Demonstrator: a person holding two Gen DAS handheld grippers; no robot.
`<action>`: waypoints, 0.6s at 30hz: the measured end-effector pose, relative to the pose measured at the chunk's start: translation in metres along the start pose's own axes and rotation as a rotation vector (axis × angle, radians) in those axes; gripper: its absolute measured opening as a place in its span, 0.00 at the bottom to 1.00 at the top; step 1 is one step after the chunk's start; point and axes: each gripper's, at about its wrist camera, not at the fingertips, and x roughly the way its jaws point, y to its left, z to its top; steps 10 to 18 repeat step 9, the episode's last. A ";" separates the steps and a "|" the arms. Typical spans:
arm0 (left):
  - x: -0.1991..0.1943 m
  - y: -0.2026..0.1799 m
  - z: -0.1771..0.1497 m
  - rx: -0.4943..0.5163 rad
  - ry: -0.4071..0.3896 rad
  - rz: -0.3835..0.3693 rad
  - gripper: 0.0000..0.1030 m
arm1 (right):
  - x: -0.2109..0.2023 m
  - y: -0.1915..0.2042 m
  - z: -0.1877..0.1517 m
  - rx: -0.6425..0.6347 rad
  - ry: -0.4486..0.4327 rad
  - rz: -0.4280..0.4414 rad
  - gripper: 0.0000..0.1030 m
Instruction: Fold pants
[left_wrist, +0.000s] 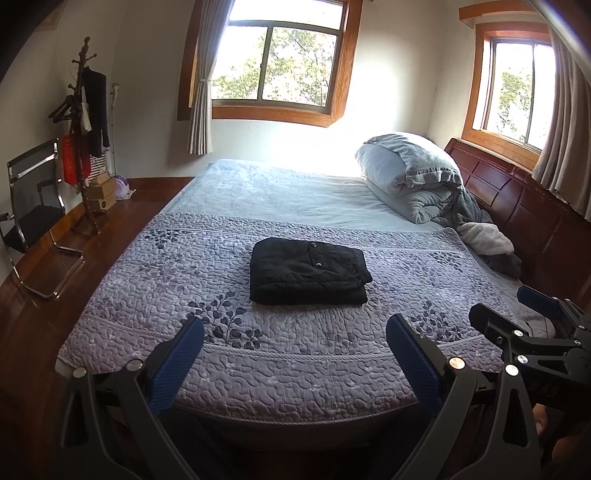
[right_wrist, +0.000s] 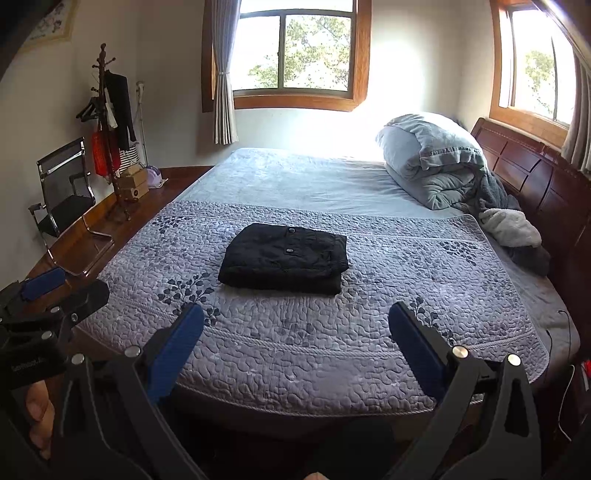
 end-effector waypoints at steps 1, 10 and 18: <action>0.000 0.000 0.000 -0.001 0.006 -0.005 0.96 | 0.001 0.000 0.000 0.003 0.000 0.002 0.97; -0.004 0.004 0.002 -0.011 0.010 0.002 0.96 | -0.002 0.002 -0.001 -0.002 -0.002 0.000 0.97; -0.004 0.004 0.002 -0.011 0.010 0.002 0.96 | -0.002 0.002 -0.001 -0.002 -0.002 0.000 0.97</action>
